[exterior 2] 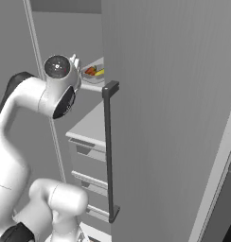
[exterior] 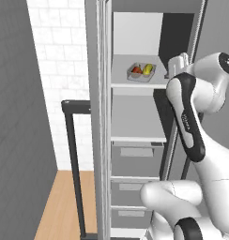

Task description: Take the meat container that has the fish and place it on the second highest rack of the freezer. Then take the vegetable container that has the bell pepper and cucumber and place it on the highest rack of the freezer.

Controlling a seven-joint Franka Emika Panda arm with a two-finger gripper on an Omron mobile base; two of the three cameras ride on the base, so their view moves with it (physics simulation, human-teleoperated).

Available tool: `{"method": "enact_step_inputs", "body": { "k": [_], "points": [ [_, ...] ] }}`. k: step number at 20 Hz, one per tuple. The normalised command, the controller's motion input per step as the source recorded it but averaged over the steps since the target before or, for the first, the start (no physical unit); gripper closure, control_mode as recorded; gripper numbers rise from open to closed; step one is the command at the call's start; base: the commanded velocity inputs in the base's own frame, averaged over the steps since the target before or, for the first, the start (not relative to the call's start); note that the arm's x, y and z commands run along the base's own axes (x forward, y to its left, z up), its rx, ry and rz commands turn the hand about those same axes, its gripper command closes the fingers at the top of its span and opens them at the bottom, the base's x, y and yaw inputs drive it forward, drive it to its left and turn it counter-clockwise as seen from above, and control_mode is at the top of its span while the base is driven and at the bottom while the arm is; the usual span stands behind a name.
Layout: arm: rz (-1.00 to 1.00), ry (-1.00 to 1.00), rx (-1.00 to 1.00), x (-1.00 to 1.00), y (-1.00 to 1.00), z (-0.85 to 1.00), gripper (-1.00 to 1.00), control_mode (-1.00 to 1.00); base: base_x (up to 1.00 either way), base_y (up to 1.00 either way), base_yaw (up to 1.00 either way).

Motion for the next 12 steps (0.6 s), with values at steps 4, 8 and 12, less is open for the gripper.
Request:
{"method": "enact_step_inputs", "body": {
  "k": [4, 8, 12],
  "points": [
    [-0.03, 0.02, -0.11, -1.0, -0.65, -0.2, -1.0, -1.0, 0.0, 0.0, 0.0],
    [-0.08, 0.08, -0.19, -1.0, -0.3, -0.24, -1.0, -1.0, 0.0, 0.0, 0.0],
    [-0.06, 0.13, -0.17, -0.67, -0.29, -0.46, -1.0, -1.0, 0.0, 0.0, 0.0]
  ]
}}
